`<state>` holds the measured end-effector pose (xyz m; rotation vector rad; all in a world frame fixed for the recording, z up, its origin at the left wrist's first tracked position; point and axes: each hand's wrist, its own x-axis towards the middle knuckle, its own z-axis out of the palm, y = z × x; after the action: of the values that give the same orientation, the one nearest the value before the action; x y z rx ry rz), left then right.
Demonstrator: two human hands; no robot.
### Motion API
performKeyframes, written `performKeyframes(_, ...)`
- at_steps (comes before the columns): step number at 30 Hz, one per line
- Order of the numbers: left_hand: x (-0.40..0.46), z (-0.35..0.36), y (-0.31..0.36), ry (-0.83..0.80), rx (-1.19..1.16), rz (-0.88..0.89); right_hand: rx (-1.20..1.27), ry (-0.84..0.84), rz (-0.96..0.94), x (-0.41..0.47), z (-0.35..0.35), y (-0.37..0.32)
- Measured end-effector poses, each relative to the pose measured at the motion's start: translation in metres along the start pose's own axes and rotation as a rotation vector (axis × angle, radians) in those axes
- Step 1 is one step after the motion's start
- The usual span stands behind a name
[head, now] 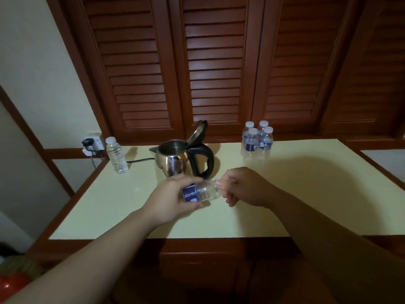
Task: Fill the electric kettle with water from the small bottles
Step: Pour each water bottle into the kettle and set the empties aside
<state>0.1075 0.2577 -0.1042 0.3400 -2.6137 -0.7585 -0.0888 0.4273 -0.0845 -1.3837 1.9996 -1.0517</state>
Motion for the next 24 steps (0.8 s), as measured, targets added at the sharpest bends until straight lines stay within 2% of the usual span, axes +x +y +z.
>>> performKeyframes(6,0.029,0.047,0.028,0.034,0.049,-0.007,0.0,0.014,0.067,-0.006,-0.039,0.041)
performKeyframes(10,0.051,0.075,0.044,0.124,-0.029,-0.051,0.255,0.184,0.251,0.003,-0.067,0.081)
performKeyframes(12,0.066,0.087,0.052,0.185,-0.101,-0.096,0.236,0.291,0.327,0.008,-0.084,0.103)
performKeyframes(13,0.073,0.092,0.055,0.199,-0.137,-0.119,0.166,0.32,0.36,0.01,-0.091,0.118)
performKeyframes(16,0.095,0.11,0.061,0.197,-0.275,-0.188,-0.395,0.329,0.412,0.014,-0.112,0.166)
performKeyframes(17,0.103,0.116,0.062,0.193,-0.322,-0.212,-0.501,0.325,0.437,0.014,-0.117,0.182)
performKeyframes(21,0.135,0.143,0.064,0.209,-0.414,-0.267,-0.699,0.211,0.457,0.003,-0.114,0.221)
performKeyframes(24,0.159,0.161,0.071,0.228,-0.462,-0.301,-0.727,0.229,0.408,0.0,-0.11,0.227)
